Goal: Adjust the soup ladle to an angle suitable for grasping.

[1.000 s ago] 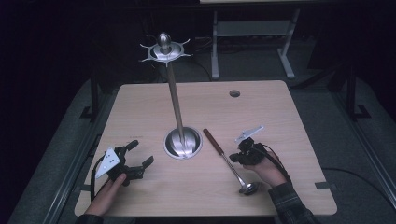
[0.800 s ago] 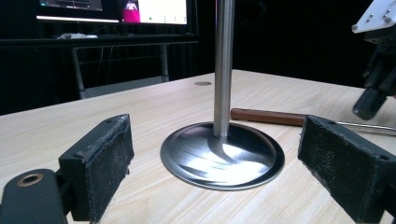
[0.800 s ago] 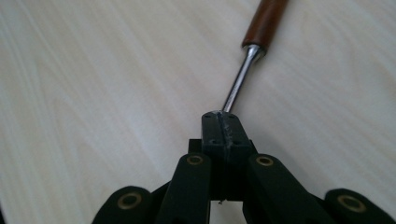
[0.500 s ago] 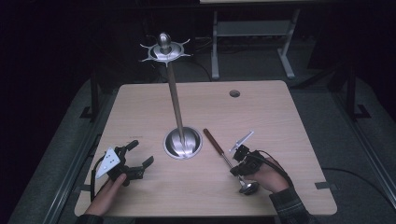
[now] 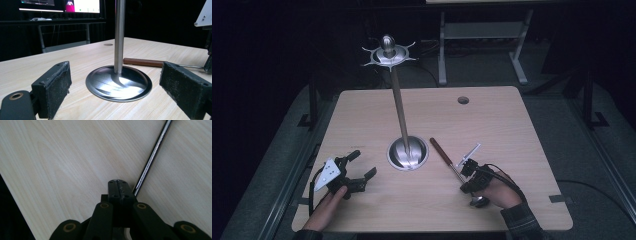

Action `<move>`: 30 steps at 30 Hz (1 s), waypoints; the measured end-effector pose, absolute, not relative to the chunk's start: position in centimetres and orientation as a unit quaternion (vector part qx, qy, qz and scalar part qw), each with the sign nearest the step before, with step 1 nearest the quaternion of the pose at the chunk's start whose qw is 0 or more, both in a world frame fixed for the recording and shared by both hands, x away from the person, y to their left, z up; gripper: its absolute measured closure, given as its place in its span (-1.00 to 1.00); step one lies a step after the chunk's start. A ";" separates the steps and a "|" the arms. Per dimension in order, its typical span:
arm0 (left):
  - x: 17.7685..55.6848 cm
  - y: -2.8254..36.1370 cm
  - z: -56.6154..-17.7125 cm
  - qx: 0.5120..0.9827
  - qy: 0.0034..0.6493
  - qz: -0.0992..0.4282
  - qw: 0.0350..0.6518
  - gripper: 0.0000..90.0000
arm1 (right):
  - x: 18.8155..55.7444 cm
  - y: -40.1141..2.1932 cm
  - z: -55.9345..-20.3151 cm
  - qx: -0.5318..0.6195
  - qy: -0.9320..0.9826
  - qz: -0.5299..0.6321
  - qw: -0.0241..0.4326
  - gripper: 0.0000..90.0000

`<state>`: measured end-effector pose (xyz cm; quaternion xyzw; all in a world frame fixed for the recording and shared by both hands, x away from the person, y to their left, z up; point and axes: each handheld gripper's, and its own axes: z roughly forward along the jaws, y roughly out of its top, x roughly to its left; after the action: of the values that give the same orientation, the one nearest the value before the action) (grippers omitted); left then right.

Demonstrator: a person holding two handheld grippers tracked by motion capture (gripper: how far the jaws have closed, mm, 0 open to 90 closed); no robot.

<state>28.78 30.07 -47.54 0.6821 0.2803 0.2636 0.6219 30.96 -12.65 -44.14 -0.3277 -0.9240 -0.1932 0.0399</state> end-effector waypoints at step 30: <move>28.8 30.1 -47.5 0.683 0.280 0.263 0.621 -0.78 | 33.3 -16.0 -44.1 -0.366 -0.917 -0.155 -0.014 0.99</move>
<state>28.80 30.06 -47.54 0.6828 0.2799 0.2633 0.6214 33.29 -15.97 -44.09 -0.3660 -0.9174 -0.1554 -0.0141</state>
